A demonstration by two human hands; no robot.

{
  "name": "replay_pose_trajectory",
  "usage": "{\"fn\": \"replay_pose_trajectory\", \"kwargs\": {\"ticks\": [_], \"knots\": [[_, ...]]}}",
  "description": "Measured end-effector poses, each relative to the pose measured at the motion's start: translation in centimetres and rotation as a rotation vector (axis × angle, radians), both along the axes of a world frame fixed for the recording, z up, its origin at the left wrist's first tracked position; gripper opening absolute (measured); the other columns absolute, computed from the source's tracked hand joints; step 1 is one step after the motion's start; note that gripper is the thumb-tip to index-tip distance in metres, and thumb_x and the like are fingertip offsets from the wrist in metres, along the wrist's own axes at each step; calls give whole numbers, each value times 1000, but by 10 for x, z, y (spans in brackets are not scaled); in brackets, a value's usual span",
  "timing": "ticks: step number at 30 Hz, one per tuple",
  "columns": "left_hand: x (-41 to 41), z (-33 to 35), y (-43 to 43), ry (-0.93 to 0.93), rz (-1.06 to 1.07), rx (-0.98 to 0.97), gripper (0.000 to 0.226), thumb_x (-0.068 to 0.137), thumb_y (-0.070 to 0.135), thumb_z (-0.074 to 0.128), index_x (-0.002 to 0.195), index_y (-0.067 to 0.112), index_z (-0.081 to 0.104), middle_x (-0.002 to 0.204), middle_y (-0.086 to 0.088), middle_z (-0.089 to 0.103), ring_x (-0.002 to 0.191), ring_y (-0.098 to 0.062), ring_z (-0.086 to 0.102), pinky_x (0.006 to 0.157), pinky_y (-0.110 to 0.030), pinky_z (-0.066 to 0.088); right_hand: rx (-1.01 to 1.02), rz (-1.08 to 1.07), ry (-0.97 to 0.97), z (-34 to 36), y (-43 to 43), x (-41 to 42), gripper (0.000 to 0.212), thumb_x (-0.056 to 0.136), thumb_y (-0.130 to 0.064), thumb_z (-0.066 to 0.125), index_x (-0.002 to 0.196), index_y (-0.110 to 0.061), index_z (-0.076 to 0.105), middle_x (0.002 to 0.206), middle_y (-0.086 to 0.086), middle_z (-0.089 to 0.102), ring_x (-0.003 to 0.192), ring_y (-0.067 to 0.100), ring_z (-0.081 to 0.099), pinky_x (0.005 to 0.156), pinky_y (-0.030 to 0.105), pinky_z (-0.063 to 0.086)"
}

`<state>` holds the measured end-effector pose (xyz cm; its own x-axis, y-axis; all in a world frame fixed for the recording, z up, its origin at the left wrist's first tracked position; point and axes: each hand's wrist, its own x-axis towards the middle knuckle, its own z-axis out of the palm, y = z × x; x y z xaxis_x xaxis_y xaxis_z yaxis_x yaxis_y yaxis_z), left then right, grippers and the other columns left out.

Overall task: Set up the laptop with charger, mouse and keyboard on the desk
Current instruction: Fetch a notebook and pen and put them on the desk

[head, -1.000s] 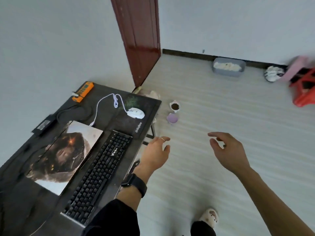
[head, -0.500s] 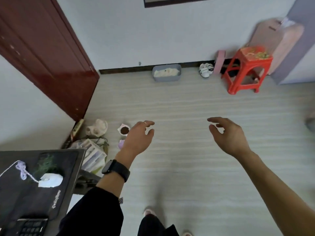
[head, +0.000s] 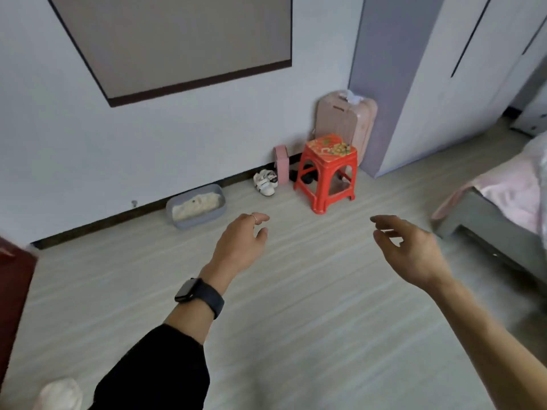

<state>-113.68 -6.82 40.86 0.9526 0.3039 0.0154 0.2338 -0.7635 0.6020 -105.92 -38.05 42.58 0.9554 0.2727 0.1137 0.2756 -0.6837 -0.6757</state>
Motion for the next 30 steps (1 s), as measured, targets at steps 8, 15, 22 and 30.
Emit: {"fn": "replay_pose_trajectory", "kwargs": {"ticks": [8, 15, 22, 30], "knots": [[230, 39, -32, -40, -243, 8, 30, 96, 25, 55, 125, 26, 62, 126, 3, 62, 115, -13, 59, 95, -28, 46, -26, -196, -14, 36, -29, 159, 28, 96, -27, 61, 123, -31, 66, 106, -8, 71, 94, 12, 65, 87, 28, 49], [452, 73, -91, -103, -330, 43, 32, 95, 25, 57, 126, 23, 63, 126, 4, 64, 114, -14, 61, 100, -33, 47, 49, -265, -77, 54, -85, 364, 29, 96, -29, 60, 125, -31, 65, 102, -7, 70, 96, 17, 68, 92, 32, 53], [630, 99, -128, -100, -352, 99, 33, 96, 29, 53, 128, 27, 60, 128, 4, 62, 116, -15, 60, 98, -35, 49, 2, -285, -113, 87, -124, 536, 28, 95, -31, 60, 122, -36, 64, 105, -12, 72, 97, 11, 70, 87, 26, 51], [846, 123, -181, -179, -515, 174, 37, 97, 30, 48, 133, 34, 54, 137, 10, 54, 123, -11, 53, 100, -33, 45, -36, -404, -176, 107, -160, 706, 27, 97, -31, 58, 122, -36, 67, 104, -10, 69, 95, 10, 68, 80, 21, 44]]}}
